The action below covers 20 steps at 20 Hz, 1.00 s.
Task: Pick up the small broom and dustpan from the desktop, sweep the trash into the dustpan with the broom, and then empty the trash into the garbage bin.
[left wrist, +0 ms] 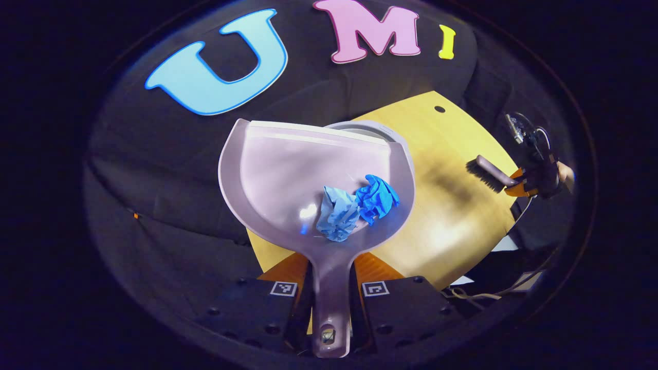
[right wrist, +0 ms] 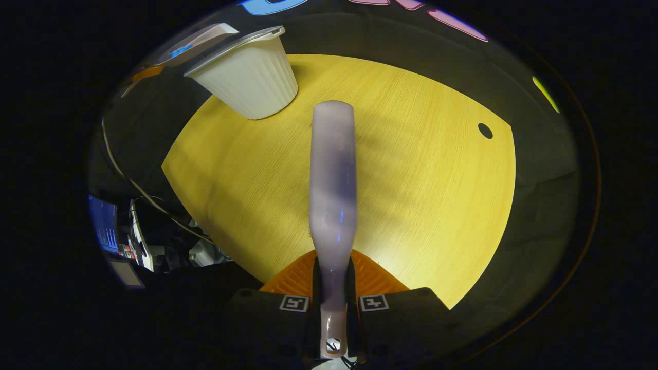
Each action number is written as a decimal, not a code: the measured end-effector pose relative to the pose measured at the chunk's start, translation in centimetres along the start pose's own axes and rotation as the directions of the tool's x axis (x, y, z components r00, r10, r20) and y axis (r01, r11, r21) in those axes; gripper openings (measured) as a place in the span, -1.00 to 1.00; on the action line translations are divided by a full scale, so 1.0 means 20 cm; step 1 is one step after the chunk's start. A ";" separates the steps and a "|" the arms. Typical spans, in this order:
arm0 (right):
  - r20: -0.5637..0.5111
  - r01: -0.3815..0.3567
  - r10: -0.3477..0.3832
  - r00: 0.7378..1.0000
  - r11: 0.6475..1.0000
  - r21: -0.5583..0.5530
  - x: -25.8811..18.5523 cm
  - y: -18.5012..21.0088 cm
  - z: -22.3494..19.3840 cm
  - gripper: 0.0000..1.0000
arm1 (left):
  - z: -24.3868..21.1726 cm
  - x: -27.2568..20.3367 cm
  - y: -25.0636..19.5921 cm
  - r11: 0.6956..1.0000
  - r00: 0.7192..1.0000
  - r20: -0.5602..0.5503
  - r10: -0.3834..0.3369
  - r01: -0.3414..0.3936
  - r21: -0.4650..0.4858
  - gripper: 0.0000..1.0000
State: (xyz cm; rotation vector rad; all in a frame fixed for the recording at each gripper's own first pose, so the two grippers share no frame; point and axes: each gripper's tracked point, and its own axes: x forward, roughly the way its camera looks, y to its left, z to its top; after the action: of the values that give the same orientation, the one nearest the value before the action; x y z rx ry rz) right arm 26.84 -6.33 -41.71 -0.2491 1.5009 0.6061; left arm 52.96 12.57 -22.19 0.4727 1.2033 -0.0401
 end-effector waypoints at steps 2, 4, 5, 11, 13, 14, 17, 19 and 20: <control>0.009 -0.016 0.016 1.000 1.000 -0.010 0.00 0.01 0.00 -0.57 | 0.09 0.09 0.04 0.991 0.995 -0.083 0.052 -0.041 0.129 -0.41; 0.018 -0.038 0.038 0.999 0.999 -0.015 0.02 -0.01 0.00 -0.57 | 0.17 0.17 0.09 0.959 0.978 -0.152 0.141 -0.097 0.267 -0.40; 0.018 -0.044 0.044 0.999 0.999 -0.017 0.03 -0.01 -0.01 -0.57 | 0.16 0.15 0.09 0.938 0.967 -0.181 0.178 -0.111 0.328 -0.40; 0.004 -0.027 0.027 1.000 1.000 0.014 0.03 -0.01 -0.05 -0.57 | 0.15 0.12 0.10 0.856 0.923 -0.232 0.307 -0.161 0.492 -0.41; 0.006 -0.027 0.027 1.000 0.999 0.032 0.03 -0.01 -0.05 -0.57 | 0.15 0.11 0.09 0.880 0.935 -0.204 0.290 -0.177 0.440 -0.40; 0.007 -0.029 0.029 1.000 0.999 0.043 0.03 -0.01 -0.05 -0.57 | 0.16 0.11 0.09 0.892 0.943 -0.176 0.282 -0.190 0.411 -0.41; 0.016 -0.028 0.027 1.000 0.996 0.081 0.02 0.00 -0.05 -0.57 | 0.18 0.10 0.10 0.913 0.955 -0.063 0.289 -0.255 0.317 -0.41; 0.028 -0.013 0.011 1.000 0.995 0.099 0.02 0.00 -0.05 -0.56 | 0.23 0.10 0.04 0.935 0.961 0.071 0.268 -0.277 0.223 -0.41; 0.032 0.001 -0.005 0.999 0.995 0.105 0.02 -0.02 -0.04 -0.57 | 0.26 0.11 -0.02 0.950 0.963 0.136 0.233 -0.255 0.178 -0.41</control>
State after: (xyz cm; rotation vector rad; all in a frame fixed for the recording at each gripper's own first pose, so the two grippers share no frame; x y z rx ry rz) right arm 26.26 -6.93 -42.21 -0.1601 1.4961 0.5250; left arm 58.27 10.79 -22.79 0.7789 1.0264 0.0281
